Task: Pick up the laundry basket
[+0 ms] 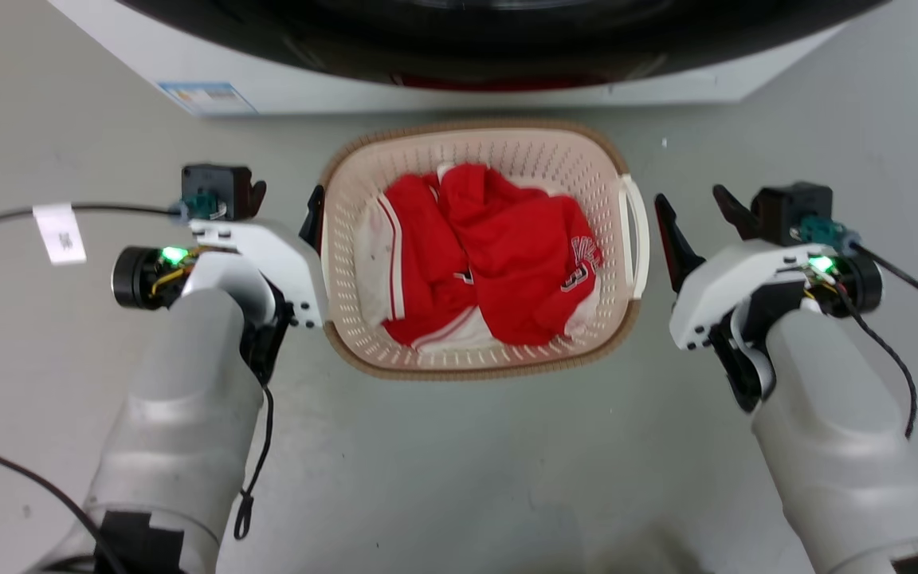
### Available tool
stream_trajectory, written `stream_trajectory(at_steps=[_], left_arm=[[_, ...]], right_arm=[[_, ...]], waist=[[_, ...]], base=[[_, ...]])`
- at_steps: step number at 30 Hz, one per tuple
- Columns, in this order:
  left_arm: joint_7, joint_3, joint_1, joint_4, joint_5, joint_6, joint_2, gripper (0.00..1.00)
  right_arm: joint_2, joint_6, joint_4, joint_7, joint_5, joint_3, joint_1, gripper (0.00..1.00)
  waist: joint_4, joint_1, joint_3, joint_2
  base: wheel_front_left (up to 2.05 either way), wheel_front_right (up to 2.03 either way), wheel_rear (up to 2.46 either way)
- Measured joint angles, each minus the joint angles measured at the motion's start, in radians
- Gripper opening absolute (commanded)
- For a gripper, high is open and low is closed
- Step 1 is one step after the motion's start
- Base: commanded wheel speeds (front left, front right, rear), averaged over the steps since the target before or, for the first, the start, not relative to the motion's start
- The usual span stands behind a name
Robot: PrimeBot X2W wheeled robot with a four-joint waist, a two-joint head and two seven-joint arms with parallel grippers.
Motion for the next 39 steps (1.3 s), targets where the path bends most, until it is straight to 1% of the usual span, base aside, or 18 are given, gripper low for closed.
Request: stream_trajectory(at_steps=[6, 10, 14, 23, 32, 33, 34, 35, 36, 37, 39], left_arm=[[0.065, -0.044, -0.093, 0.083, -0.056, -0.001, 0.01, 1.0], [0.114, -0.076, -0.146, 0.117, -0.1, -0.002, 0.03, 1.0], [0.141, -0.109, -0.191, 0.133, -0.132, -0.002, 0.049, 1.0], [0.165, -0.169, -0.246, 0.171, -0.18, -0.003, 0.08, 1.0], [0.179, -0.218, -0.276, 0.199, -0.218, -0.003, 0.075, 1.0], [0.183, -0.222, -0.278, 0.202, -0.223, -0.003, 0.074, 0.97], [0.184, -0.226, -0.28, 0.204, -0.227, -0.003, 0.073, 0.79], [0.188, -0.23, -0.283, 0.205, -0.235, -0.003, 0.072, 0.56], [0.192, -0.236, -0.285, 0.205, -0.24, -0.003, 0.069, 0.37], [0.2, -0.243, -0.286, 0.204, -0.246, -0.003, 0.067, 0.0], [0.203, -0.251, -0.286, 0.205, -0.258, 0.0, 0.069, 0.0]], right_arm=[[0.0, 0.0, 0.146, 0.017, 0.075, 0.09, -0.127, 1.0], [0.0, 0.0, 0.209, 0.032, 0.133, 0.153, -0.194, 1.0], [0.0, 0.0, 0.257, 0.048, 0.181, 0.209, -0.247, 1.0], [0.0, 0.0, 0.318, 0.067, 0.277, 0.313, -0.317, 1.0], [0.0, 0.0, 0.349, 0.101, 0.371, 0.402, -0.348, 1.0], [0.0, 0.0, 0.352, 0.103, 0.378, 0.409, -0.35, 1.0], [0.0, 0.0, 0.355, 0.111, 0.383, 0.418, -0.353, 0.92], [0.0, 0.0, 0.355, 0.117, 0.392, 0.426, -0.353, 0.78], [0.0, 0.0, 0.354, 0.122, 0.404, 0.436, -0.354, 0.4], [-0.003, 0.0, 0.352, 0.134, 0.412, 0.446, -0.356, 0.0], [-0.01, -0.003, 0.353, 0.14, 0.43, 0.457, -0.359, 0.0]], waist=[[-0.016, 0.0, 0.097, 0.0], [-0.027, 0.0, 0.149, 0.0], [-0.037, -0.0001, 0.193, 0.0], [-0.042, -0.0001, 0.263, 0.0], [-0.032, -0.0002, 0.303, 0.0], [-0.033, -0.0002, 0.305, 0.0], [-0.033, -0.0001, 0.307, 0.0], [-0.033, -0.0002, 0.309, 0.0], [-0.033, -0.0001, 0.31, 0.0], [-0.034, -0.0002, 0.311, 0.0], [-0.035, -0.0002, 0.313, 0.0]], base=[[0.0, 0.0, 0.0], [0.0, 0.0, 0.0], [0.0, 0.0, 0.0], [0.0, 0.0, 0.0], [0.0, 0.0, 0.0], [0.0, 0.0, 0.0], [0.0, 0.0, 0.0], [0.0, 0.0, 0.0], [0.0, 0.0, 0.0], [0.0, 0.0, 0.0], [0.0, 0.0, 0.0]])
